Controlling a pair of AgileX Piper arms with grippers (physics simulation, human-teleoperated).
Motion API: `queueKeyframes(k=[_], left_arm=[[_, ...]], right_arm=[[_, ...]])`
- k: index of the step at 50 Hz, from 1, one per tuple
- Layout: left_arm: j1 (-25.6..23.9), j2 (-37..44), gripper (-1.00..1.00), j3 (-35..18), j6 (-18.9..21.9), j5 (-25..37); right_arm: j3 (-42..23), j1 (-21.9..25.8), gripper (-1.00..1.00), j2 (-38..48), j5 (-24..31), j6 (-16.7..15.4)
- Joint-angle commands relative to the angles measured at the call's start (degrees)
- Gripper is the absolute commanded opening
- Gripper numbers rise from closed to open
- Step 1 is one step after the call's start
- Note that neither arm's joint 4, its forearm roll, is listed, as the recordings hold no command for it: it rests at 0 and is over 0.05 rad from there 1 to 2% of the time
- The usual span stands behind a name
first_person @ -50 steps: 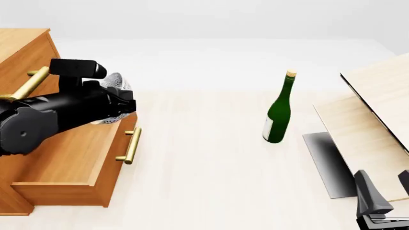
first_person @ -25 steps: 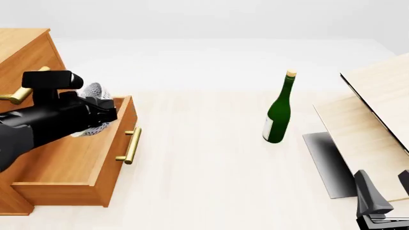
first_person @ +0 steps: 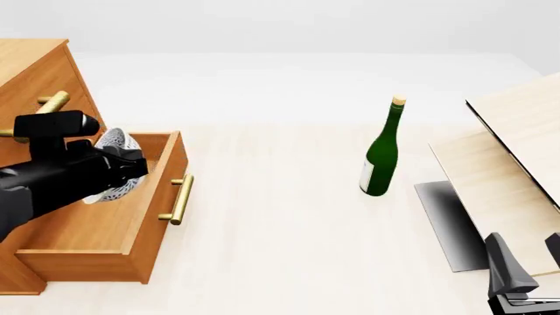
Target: Put the bowl in the bottom drawer of the cabinet.
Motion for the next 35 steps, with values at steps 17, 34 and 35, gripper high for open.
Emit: queueKeyframes(k=[17, 34, 35], left_arm=[[3.00, 0.90, -1.00, 2.82, -0.46, -2.60], [4.45, 3.84, -1.00, 3.03, 0.32, -4.35], [4.51, 4.06, -1.00, 3.01, 0.36, -4.56]], right_arm=[[0.00, -0.01, 1.00, -0.01, 0.00, 0.02], [0.00, -0.01, 1.00, 0.01, 0.00, 0.02], [0.00, 0.00, 1.00, -0.01, 0.00, -0.01]])
